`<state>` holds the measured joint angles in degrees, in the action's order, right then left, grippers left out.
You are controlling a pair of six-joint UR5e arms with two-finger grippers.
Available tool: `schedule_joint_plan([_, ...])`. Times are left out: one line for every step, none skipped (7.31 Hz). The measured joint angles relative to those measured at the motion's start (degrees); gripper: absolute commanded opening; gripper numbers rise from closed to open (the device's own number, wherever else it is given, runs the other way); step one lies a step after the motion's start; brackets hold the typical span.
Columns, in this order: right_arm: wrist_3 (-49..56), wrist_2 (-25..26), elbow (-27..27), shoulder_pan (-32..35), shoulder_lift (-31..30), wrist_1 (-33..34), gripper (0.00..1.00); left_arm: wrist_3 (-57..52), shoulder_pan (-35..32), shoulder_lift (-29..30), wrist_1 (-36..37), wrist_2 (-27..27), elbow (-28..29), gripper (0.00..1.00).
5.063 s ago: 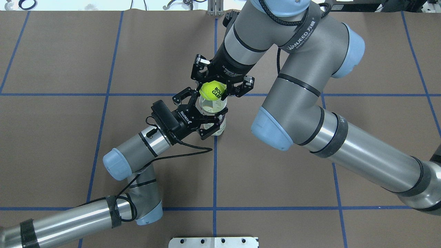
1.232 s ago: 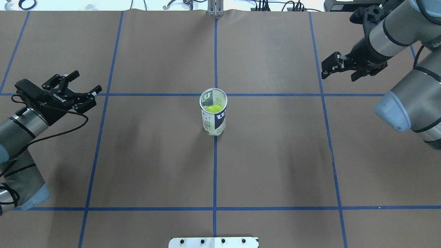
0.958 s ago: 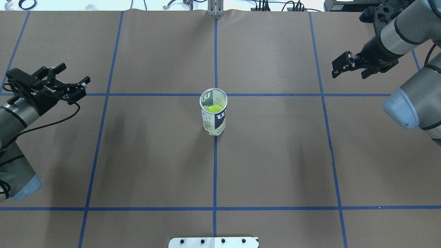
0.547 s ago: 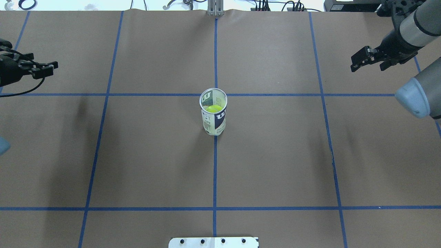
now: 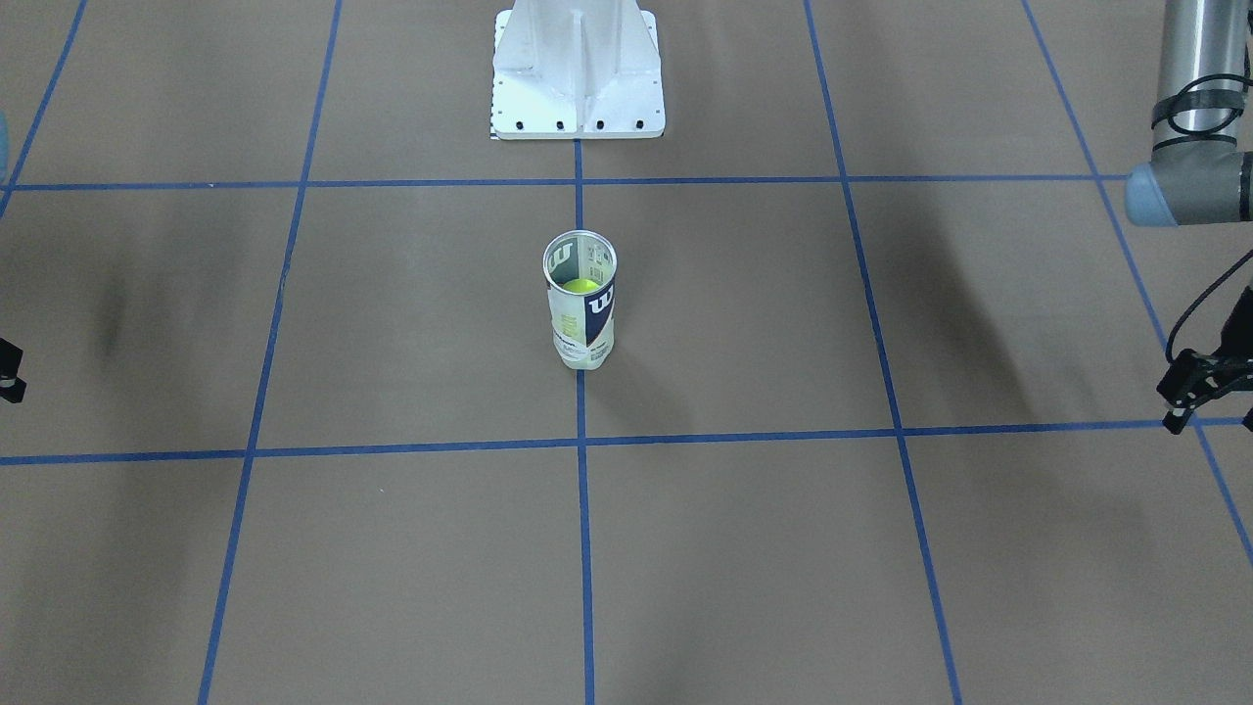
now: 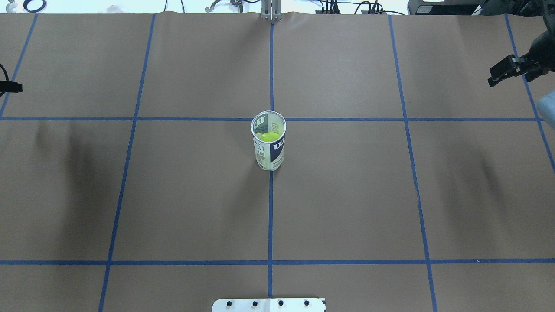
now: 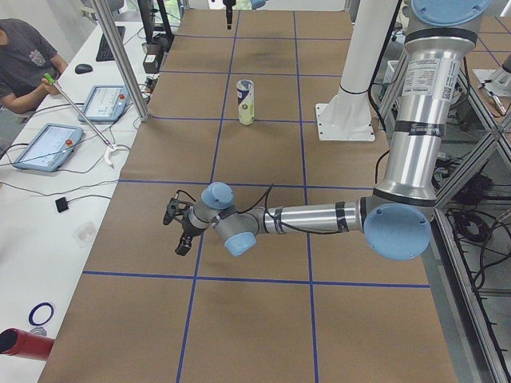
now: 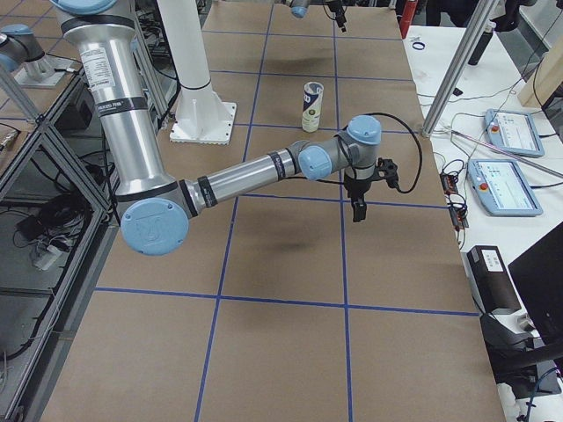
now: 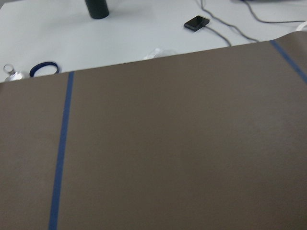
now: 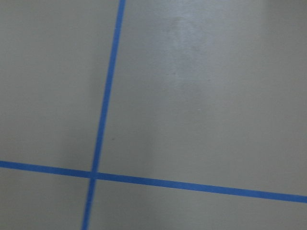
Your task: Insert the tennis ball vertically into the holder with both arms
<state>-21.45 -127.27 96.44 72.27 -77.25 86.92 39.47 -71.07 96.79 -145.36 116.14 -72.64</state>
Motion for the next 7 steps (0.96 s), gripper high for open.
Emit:
schedule_joint_plan([1.21, -0.56, -0.70, 1.58, -1.07, 0.02, 0.99, -4.04, -3.81, -0.01, 5.32, 5.71, 0.00, 1.00])
schedule_joint_plan([2.95, -2.02, -2.27, 3.32, -1.56, 0.12, 0.99, -12.14, -7.71, 0.04, 12.22, 9.43, -0.36, 1.00])
schedule_joint_plan([4.50, -3.68, -4.37, 5.22, -1.77, 0.27, 0.99, -20.65, -11.04, 0.23, 20.75, 11.95, -1.53, 1.00])
schedule_joint_plan([5.66, -4.63, -6.16, 6.76, -1.92, 0.47, 0.99, -26.69, -13.88, 0.46, 30.68, 15.07, -3.80, 1.00])
schedule_joint_plan([7.03, -5.00, -7.30, 7.48, -2.05, 0.65, 0.99, -29.42, -15.93, 0.52, 40.71, 18.18, -7.36, 1.00])
schedule_joint_plan([8.73, -5.10, -8.29, 7.73, -2.28, 0.74, 0.99, -30.50, -17.05, 0.14, 49.95, 19.86, -12.19, 1.00])
schedule_joint_plan([9.98, -5.13, -8.92, 7.80, -2.62, 0.77, 0.99, -31.09, -17.52, -1.32, 55.71, 20.46, -16.41, 1.00])
